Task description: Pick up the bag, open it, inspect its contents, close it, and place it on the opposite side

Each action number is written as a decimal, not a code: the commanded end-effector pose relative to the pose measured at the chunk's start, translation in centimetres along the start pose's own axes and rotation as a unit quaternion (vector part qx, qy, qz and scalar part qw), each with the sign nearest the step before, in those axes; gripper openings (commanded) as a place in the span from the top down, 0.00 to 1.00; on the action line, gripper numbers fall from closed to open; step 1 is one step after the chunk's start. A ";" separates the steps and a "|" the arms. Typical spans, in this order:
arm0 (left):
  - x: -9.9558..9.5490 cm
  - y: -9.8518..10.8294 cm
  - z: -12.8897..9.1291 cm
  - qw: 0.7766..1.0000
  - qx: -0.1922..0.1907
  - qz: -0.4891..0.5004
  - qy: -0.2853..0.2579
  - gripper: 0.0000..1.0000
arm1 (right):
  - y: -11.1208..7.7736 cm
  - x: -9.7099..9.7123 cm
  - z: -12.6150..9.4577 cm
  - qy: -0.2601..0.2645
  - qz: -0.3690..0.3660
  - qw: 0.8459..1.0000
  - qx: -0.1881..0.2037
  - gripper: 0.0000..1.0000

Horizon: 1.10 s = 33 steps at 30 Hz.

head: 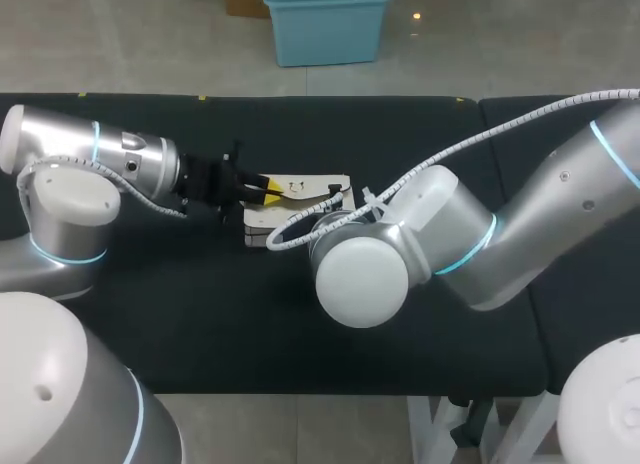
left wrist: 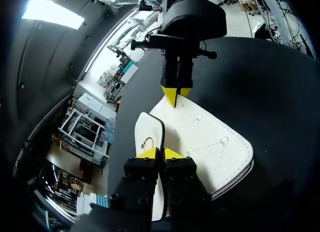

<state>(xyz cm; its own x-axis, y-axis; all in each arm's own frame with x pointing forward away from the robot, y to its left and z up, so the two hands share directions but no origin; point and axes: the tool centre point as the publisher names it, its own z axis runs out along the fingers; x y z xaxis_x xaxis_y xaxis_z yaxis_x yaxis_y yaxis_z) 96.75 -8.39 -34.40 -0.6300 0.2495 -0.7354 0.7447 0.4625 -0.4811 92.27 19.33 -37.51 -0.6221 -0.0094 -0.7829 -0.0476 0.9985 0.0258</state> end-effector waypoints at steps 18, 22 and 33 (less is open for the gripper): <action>0.9 0.2 0.1 0.999 -0.014 0.045 -0.016 1.00 | -0.3 0.4 0.3 -0.038 0.000 0.999 -0.006 1.00; 0.9 0.2 0.1 0.999 -0.018 0.047 -0.017 1.00 | -0.3 0.4 0.3 -0.038 0.000 0.999 -0.006 1.00; -0.1 0.0 -0.2 0.997 -0.024 0.059 -0.032 0.64 | -0.3 0.4 0.3 -0.038 0.000 0.999 -0.006 1.00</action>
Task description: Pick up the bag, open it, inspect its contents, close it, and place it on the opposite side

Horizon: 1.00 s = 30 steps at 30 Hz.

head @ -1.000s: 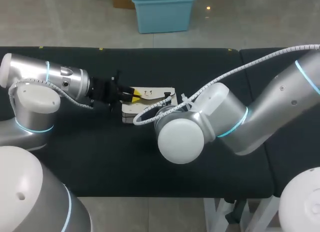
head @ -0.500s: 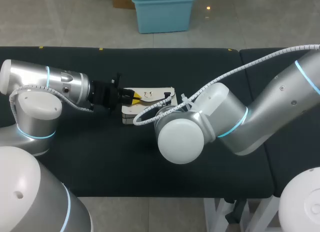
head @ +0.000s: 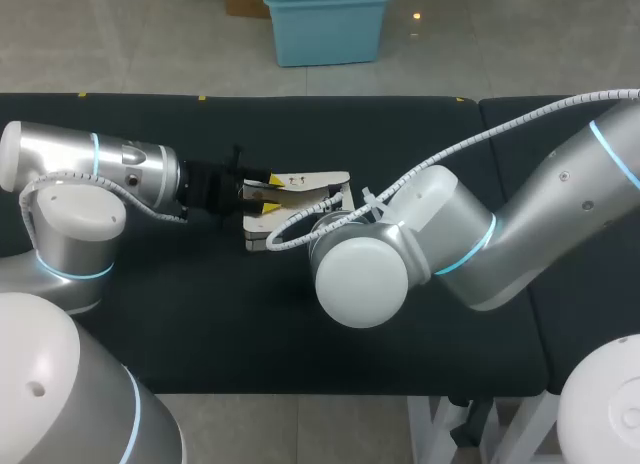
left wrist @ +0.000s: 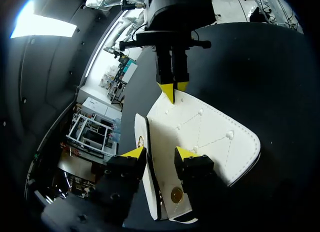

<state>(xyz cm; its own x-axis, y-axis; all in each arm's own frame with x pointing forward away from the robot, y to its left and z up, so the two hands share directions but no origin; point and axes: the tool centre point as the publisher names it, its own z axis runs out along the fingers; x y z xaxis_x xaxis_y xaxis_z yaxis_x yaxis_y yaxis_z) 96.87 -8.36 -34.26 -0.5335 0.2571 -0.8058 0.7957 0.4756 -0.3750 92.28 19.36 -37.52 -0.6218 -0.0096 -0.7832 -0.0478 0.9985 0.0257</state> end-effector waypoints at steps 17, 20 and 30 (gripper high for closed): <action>0.3 -0.7 0.1 0.998 -0.016 0.064 0.003 1.00 | -0.3 0.4 0.2 -0.038 0.001 0.999 -0.006 1.00; 1.2 -0.7 0.1 0.998 -0.015 0.065 0.014 1.00 | -0.3 0.4 0.2 -0.038 0.001 0.999 -0.006 1.00; 2.3 1.5 0.2 0.998 -0.039 0.043 0.021 1.00 | -0.3 0.4 0.2 -0.038 0.001 0.999 -0.006 1.00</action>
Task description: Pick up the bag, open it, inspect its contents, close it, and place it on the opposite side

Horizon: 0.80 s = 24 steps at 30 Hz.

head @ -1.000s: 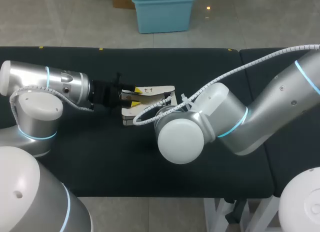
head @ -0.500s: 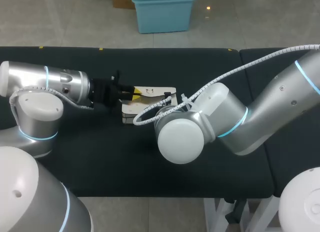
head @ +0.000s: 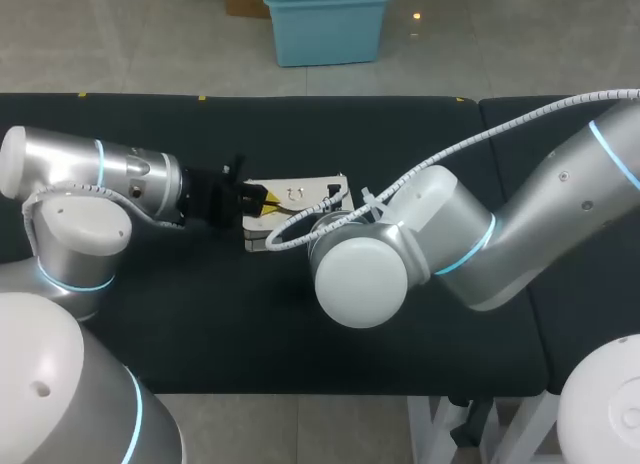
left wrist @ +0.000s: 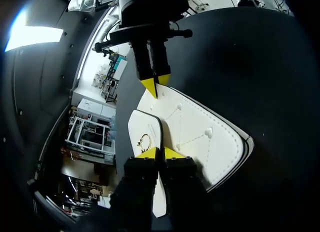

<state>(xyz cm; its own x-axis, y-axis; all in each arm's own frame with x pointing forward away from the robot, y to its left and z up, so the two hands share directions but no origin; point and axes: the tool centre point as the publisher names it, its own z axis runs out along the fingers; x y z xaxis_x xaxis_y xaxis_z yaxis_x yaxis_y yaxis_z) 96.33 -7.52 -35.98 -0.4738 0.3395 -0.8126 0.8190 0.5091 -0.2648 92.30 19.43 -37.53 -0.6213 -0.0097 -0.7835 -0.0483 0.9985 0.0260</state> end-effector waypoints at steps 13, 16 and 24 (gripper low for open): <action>-0.6 1.2 0.5 1.000 -0.006 -0.016 -0.019 1.00 | -0.4 0.4 0.2 -0.037 0.001 0.999 -0.006 1.00; -0.6 1.1 0.3 1.000 -0.004 -0.015 -0.021 0.68 | -0.4 0.4 0.2 -0.037 0.001 0.999 -0.006 1.00; -1.4 0.3 -0.5 0.999 0.000 -0.010 -0.034 0.58 | -0.4 0.4 0.2 -0.037 0.001 0.999 -0.006 1.00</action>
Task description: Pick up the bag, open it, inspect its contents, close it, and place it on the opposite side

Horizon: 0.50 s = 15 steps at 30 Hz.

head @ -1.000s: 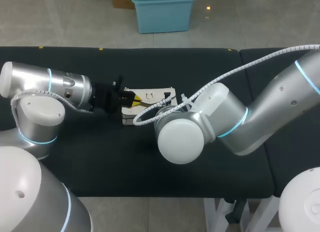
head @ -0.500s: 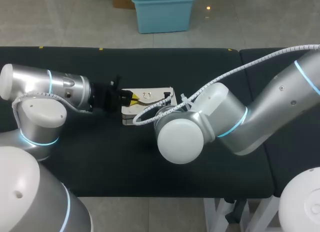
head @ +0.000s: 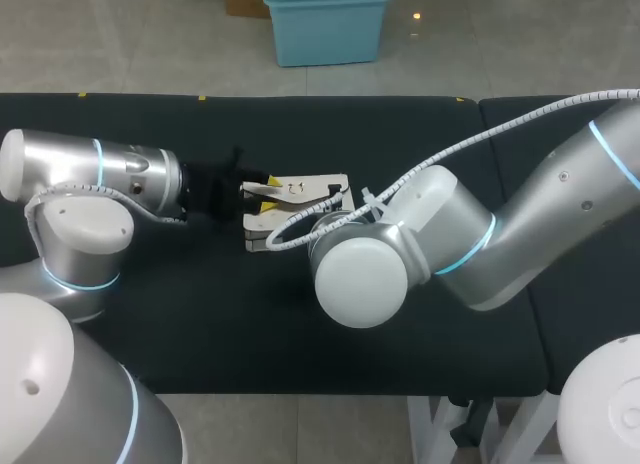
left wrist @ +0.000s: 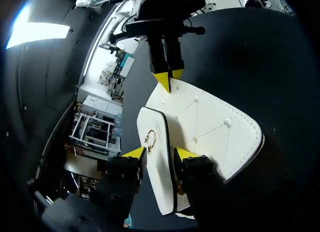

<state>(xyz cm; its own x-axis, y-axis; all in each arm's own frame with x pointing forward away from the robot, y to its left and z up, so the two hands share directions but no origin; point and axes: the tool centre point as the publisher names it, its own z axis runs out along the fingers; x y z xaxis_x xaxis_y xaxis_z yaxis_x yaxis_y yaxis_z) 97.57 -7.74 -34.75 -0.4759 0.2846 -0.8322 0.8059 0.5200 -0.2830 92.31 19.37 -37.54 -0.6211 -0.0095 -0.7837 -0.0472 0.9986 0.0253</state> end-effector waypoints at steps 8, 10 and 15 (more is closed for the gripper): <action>-0.2 -0.8 -0.4 1.000 0.010 0.009 -0.010 1.00 | -0.3 0.4 0.2 -0.037 0.001 0.999 -0.007 1.00; 0.0 -0.8 -0.4 1.000 0.011 0.009 -0.007 1.00 | -0.3 0.4 0.2 -0.037 0.001 0.999 -0.007 1.00; 0.8 -1.1 -0.5 1.000 0.018 0.007 0.005 1.00 | -0.3 0.4 0.2 -0.037 0.001 0.999 -0.007 1.00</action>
<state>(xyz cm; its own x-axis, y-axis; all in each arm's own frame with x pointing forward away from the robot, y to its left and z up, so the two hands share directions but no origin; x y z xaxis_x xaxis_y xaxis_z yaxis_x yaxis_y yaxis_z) 96.18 -7.94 -34.65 -0.4648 0.2956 -0.8346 0.8236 0.4903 -0.2850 92.30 19.33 -37.53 -0.6211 -0.0094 -0.7837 -0.0468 0.9986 0.0252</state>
